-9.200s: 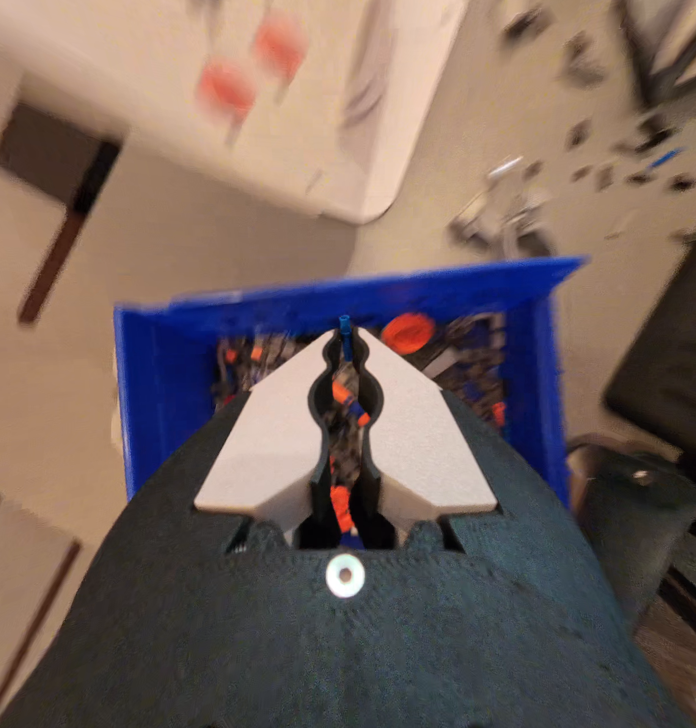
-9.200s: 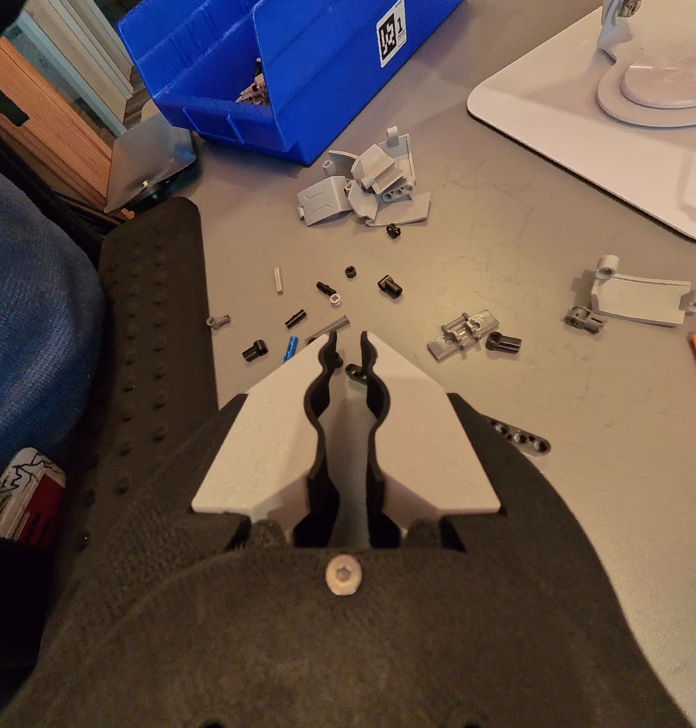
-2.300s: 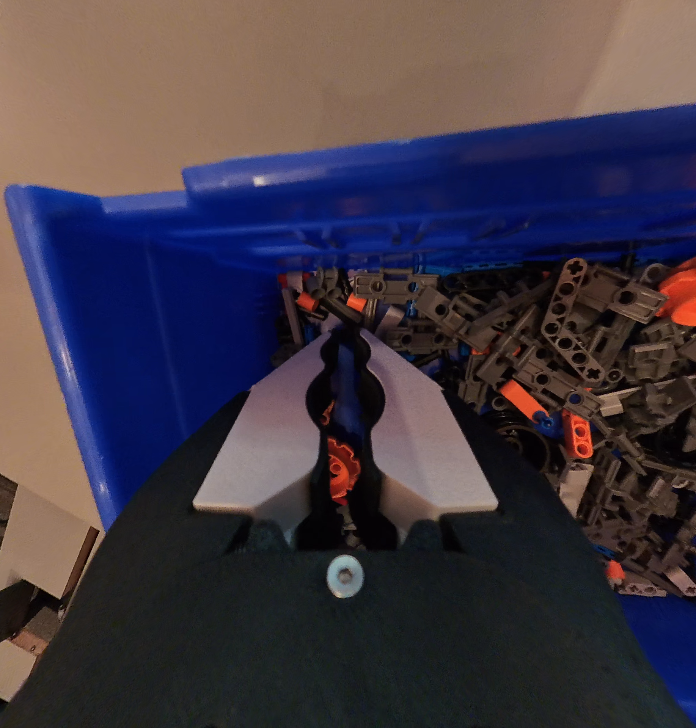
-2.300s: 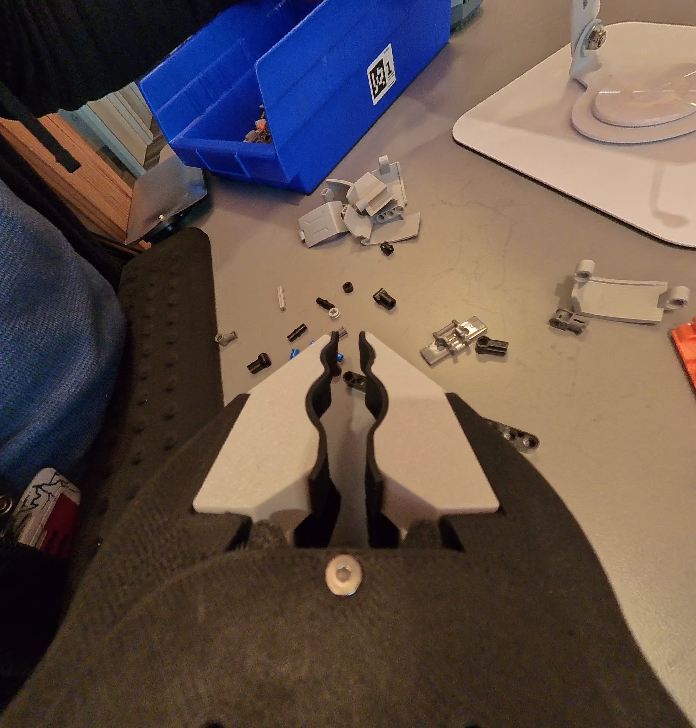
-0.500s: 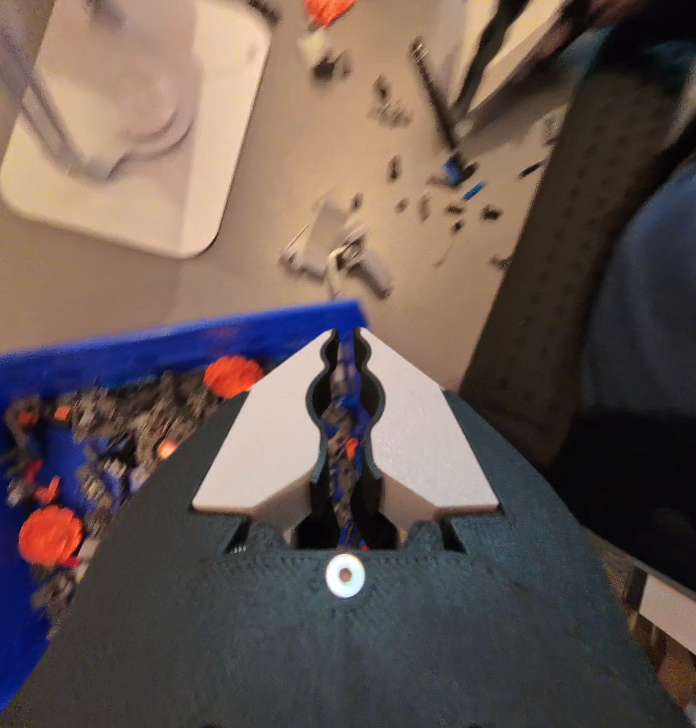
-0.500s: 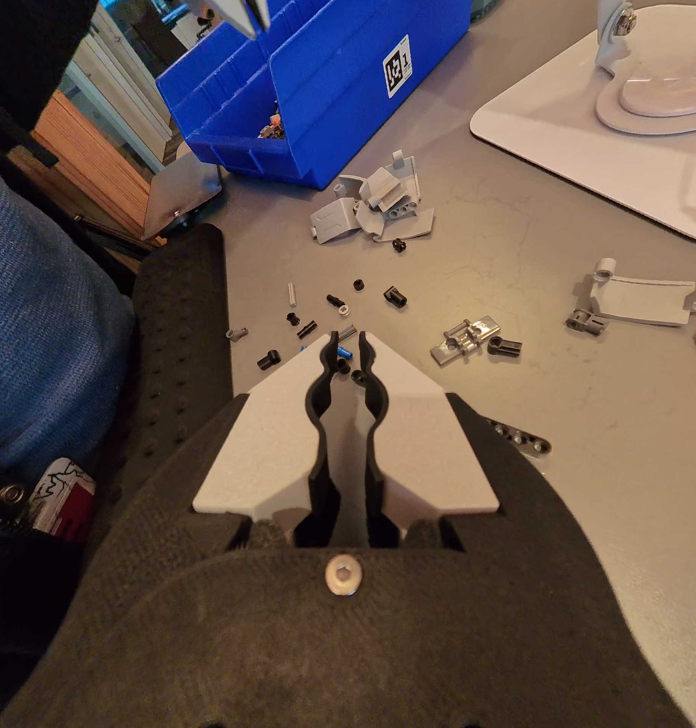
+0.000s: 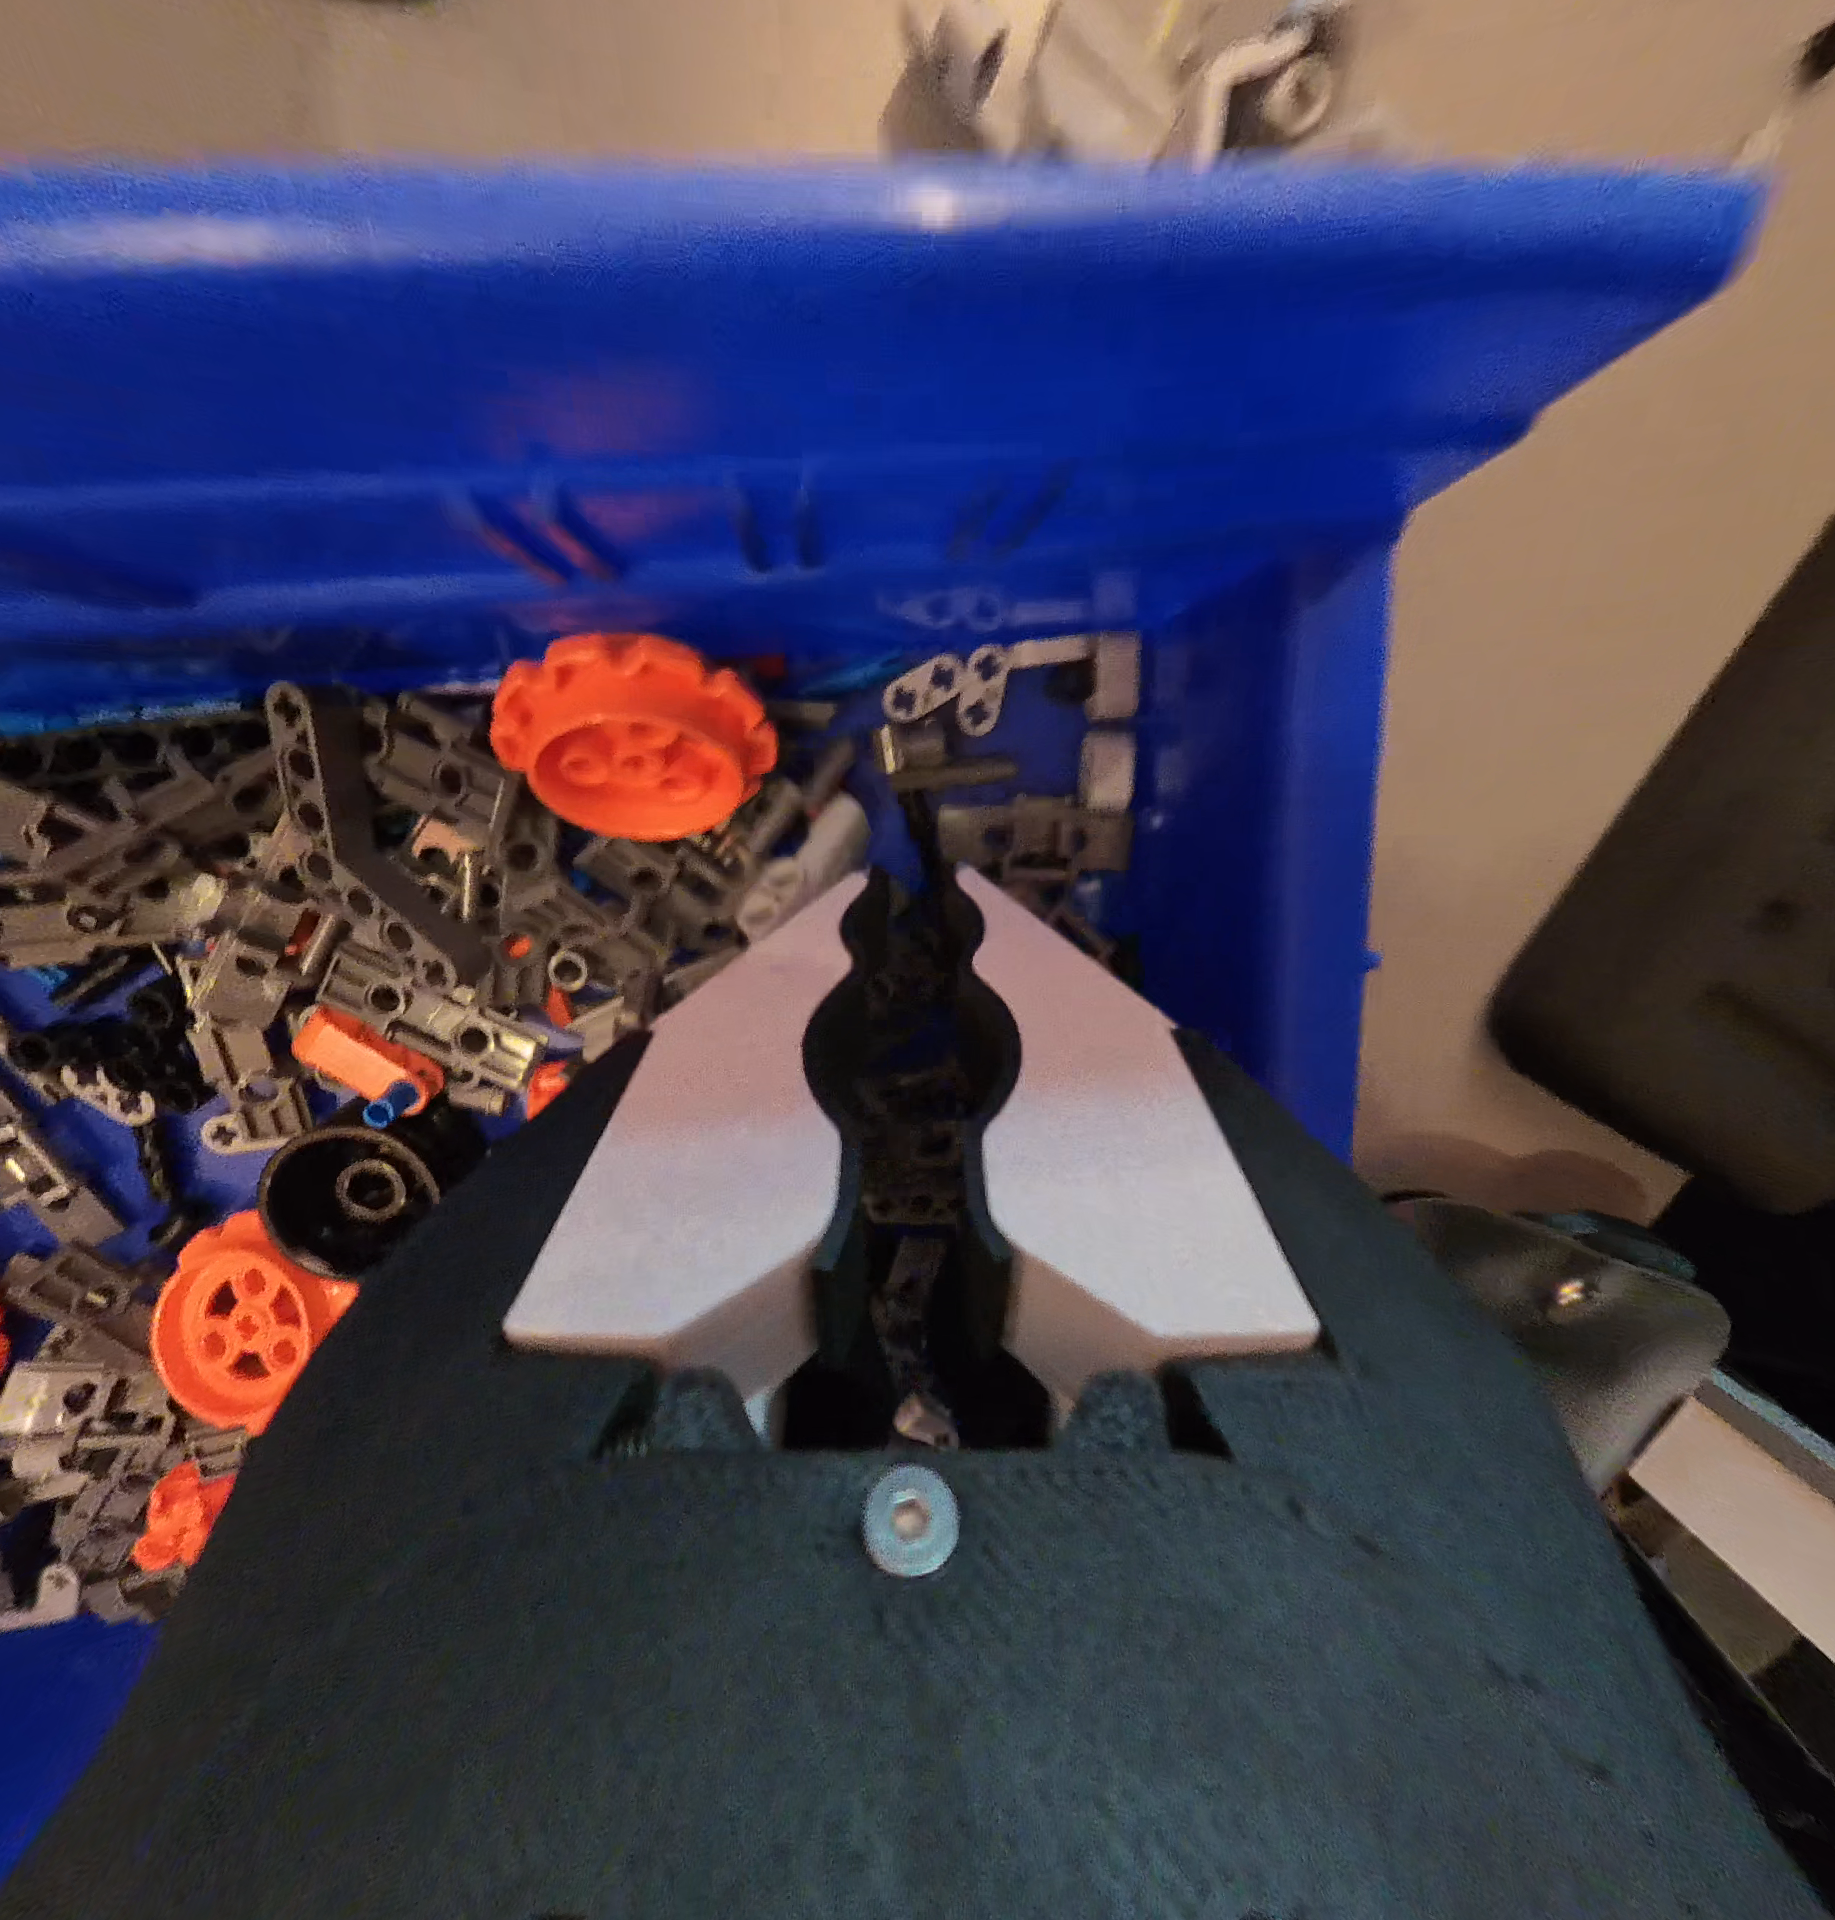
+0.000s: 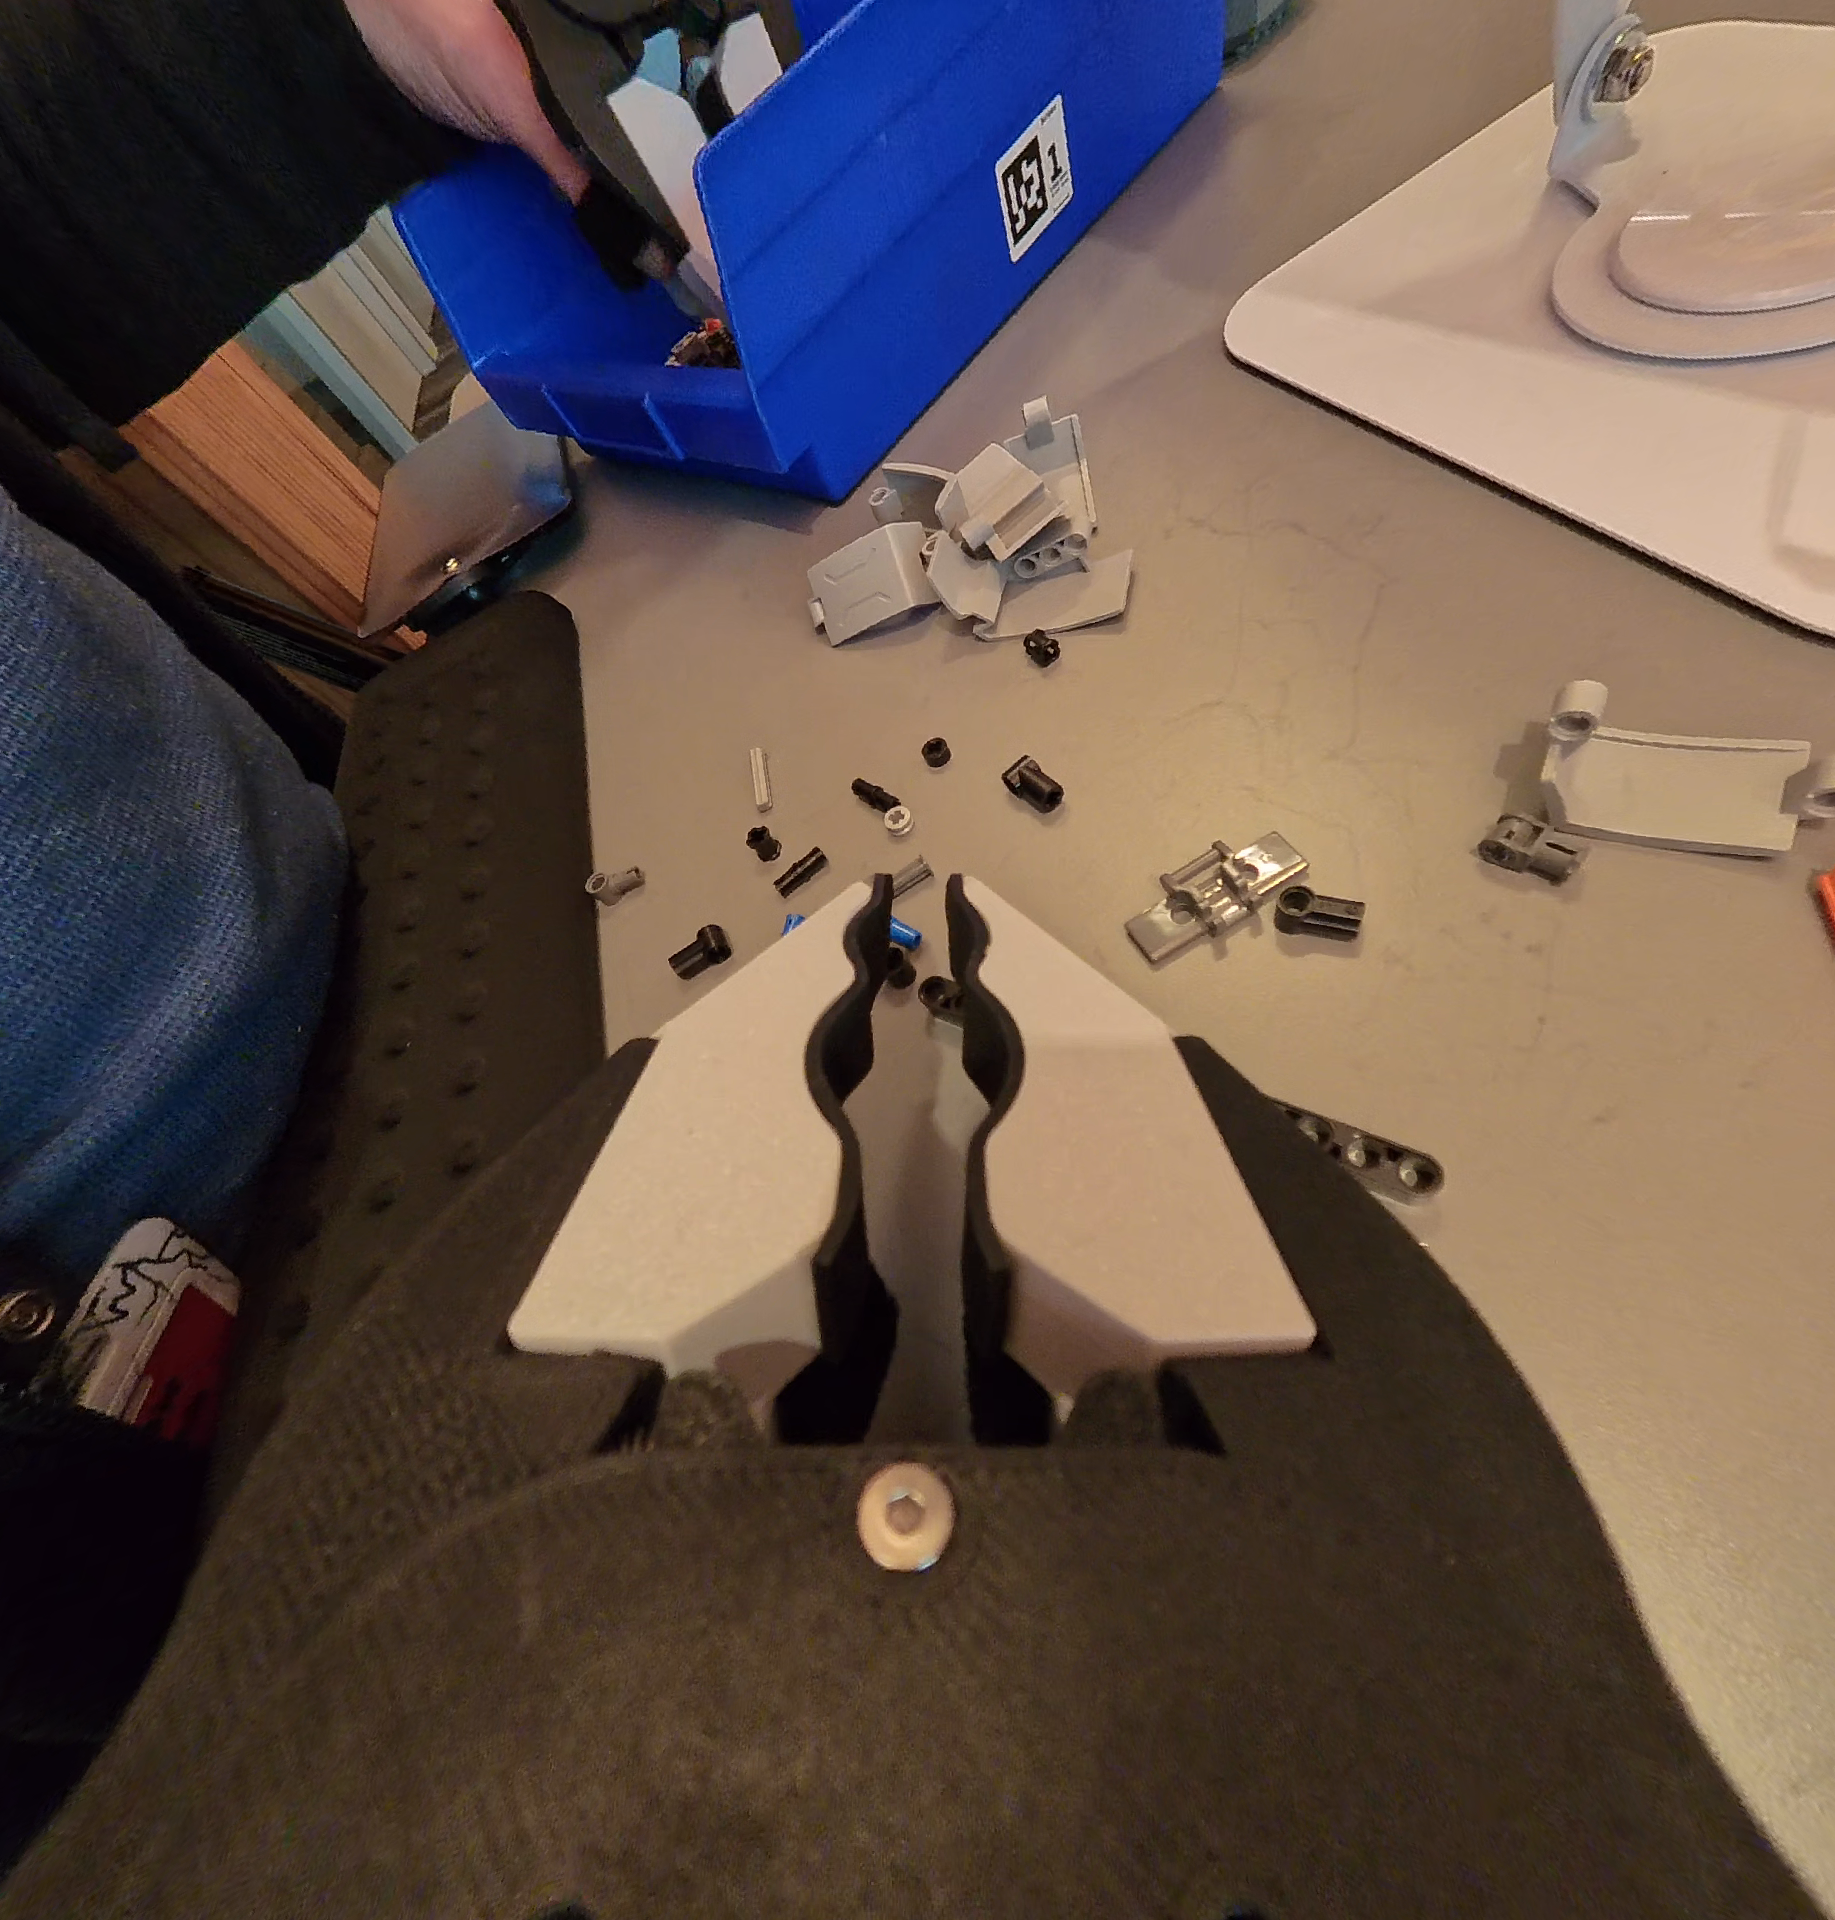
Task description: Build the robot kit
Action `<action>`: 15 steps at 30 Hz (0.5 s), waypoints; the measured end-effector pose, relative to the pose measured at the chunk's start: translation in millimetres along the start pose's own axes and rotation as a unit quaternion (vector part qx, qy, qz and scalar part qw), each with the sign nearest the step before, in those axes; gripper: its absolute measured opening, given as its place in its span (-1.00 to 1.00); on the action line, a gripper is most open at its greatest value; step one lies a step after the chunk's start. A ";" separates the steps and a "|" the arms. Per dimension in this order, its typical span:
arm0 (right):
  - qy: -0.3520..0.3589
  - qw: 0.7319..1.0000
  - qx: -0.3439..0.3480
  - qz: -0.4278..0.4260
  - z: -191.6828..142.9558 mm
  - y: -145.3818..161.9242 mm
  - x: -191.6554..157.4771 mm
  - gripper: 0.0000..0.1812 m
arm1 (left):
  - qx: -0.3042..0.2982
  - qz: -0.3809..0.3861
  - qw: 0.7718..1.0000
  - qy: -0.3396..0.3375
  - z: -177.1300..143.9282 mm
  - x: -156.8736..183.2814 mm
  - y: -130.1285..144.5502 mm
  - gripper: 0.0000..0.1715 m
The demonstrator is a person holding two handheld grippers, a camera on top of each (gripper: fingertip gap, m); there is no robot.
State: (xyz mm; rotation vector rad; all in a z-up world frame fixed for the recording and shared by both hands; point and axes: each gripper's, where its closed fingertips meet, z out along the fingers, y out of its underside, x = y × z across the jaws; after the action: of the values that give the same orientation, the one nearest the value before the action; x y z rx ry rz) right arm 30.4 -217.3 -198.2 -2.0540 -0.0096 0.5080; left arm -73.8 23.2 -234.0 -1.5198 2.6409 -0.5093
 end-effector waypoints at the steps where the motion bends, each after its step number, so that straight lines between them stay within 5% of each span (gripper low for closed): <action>1: 0.000 1.000 0.000 0.000 -0.1 0.0 0.0 -0.91 | 0.008 -0.007 1.000 0.003 -0.9 -0.9 -0.9 -0.89; 7: 0.000 1.000 0.000 0.001 0.0 -0.1 0.2 -0.91 | -0.013 -0.034 0.997 -0.065 -12.1 -29.8 11.4 -0.85; 15: 0.001 1.000 0.001 0.001 -0.3 -0.3 0.4 -0.91 | 0.021 0.025 0.999 -0.013 0.5 7.0 -12.6 -0.69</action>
State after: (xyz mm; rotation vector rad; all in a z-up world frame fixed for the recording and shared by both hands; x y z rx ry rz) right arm 31.0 -217.2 -198.0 -2.0524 -0.0062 0.5074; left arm -66.8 11.4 -229.8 -1.4338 2.6239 -0.5340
